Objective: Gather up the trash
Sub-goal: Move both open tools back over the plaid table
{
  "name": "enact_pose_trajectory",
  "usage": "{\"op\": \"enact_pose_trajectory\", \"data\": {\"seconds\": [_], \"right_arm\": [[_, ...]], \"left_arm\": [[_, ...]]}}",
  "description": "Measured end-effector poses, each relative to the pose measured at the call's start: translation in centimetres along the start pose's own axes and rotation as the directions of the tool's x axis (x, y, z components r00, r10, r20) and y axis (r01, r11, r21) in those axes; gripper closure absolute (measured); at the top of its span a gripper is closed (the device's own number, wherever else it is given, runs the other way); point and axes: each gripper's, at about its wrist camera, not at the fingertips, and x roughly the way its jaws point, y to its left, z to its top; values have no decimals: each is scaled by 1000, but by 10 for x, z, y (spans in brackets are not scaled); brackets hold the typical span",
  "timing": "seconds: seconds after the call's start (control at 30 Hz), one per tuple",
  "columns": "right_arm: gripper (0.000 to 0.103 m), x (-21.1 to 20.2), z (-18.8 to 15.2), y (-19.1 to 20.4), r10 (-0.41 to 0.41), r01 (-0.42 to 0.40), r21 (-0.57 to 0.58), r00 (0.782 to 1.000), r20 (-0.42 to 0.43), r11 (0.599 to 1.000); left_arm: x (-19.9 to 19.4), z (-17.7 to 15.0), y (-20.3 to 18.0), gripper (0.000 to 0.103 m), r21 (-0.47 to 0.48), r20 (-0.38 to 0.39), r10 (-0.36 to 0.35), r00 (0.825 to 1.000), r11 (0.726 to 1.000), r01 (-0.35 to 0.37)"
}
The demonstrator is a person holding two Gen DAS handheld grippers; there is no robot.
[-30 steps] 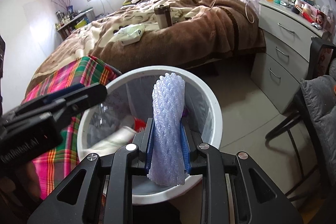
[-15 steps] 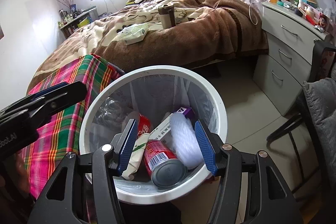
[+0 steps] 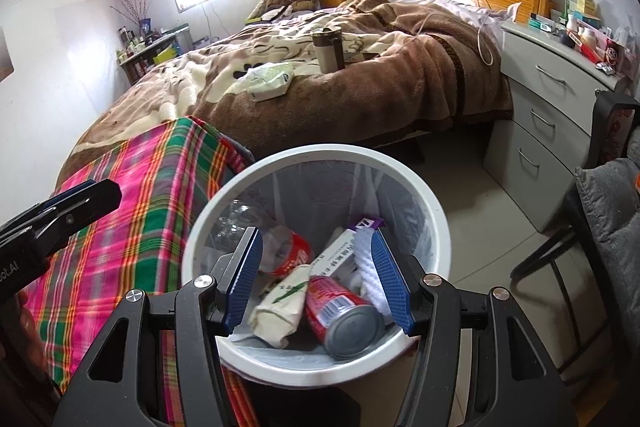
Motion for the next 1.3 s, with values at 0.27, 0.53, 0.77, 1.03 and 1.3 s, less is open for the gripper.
{"op": "enact_pose_trajectory", "data": {"seconds": [0.27, 0.53, 0.77, 1.03, 1.3], "right_arm": [[45, -2, 2, 23, 26, -25, -18, 999, 22, 1000], [45, -4, 2, 54, 68, -65, -60, 997, 43, 996], [45, -3, 0, 86, 127, -120, -104, 990, 63, 987], [45, 2, -5, 137, 207, -189, -198, 976, 73, 962], [45, 7, -8, 176, 278, -257, -255, 959, 51, 932]], "left_arm": [[-27, -9, 32, 48, -37, 28, 51, 998, 998, -50], [-53, -18, 68, 48, -79, 60, 126, 990, 989, -122], [-80, -31, 105, 47, -122, 86, 205, 975, 973, -194], [-109, -45, 152, 45, -185, 99, 301, 949, 942, -280], [-131, -63, 199, 44, -252, 76, 385, 920, 900, -355]]}}
